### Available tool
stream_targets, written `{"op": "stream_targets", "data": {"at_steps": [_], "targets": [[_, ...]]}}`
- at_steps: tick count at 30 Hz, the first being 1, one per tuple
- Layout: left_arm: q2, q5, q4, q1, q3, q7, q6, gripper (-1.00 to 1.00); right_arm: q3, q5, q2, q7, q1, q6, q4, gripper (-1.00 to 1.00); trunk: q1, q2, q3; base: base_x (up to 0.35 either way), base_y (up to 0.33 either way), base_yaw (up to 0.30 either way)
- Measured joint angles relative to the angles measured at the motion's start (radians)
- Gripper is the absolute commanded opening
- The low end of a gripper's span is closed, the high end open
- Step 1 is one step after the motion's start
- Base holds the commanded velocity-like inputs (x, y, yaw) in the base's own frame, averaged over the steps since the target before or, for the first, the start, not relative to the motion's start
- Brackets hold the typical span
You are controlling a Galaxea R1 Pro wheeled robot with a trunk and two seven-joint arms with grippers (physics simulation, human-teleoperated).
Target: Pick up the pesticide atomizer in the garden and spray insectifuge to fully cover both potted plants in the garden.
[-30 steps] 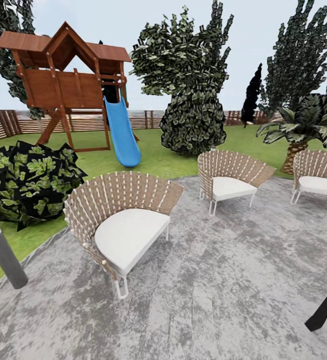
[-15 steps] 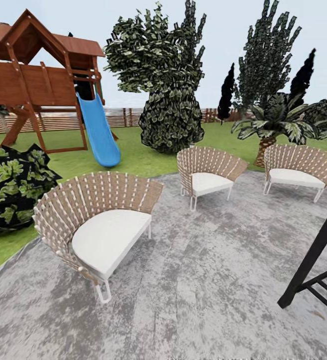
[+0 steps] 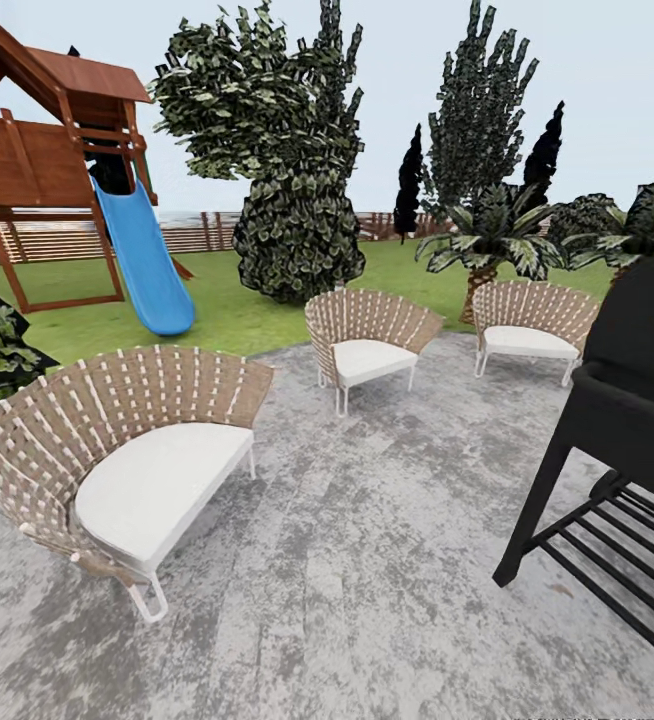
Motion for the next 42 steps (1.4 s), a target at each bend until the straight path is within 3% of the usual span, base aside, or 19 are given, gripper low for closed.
{"op": "stream_targets", "data": {"at_steps": [16,32,42], "targets": [[-0.001,0.001,0.000,0.000,0.002,0.001,-0.001,1.00,-0.001,0.001,0.002,0.000,0.000,0.001,0.002,1.00,0.000,0.000,0.000,-0.011,-0.272,-0.229],[0.000,0.004,0.000,0.000,0.004,0.002,-0.002,1.00,0.000,0.000,0.003,0.001,0.000,-0.001,0.034,1.00,0.000,0.000,0.000,-0.240,-0.188,-0.268],[-0.001,0.006,0.000,0.000,0.004,0.004,-0.002,1.00,0.000,0.000,0.003,0.000,0.000,-0.001,0.034,1.00,0.000,0.000,0.000,-0.034,-0.245,-0.268]]}}
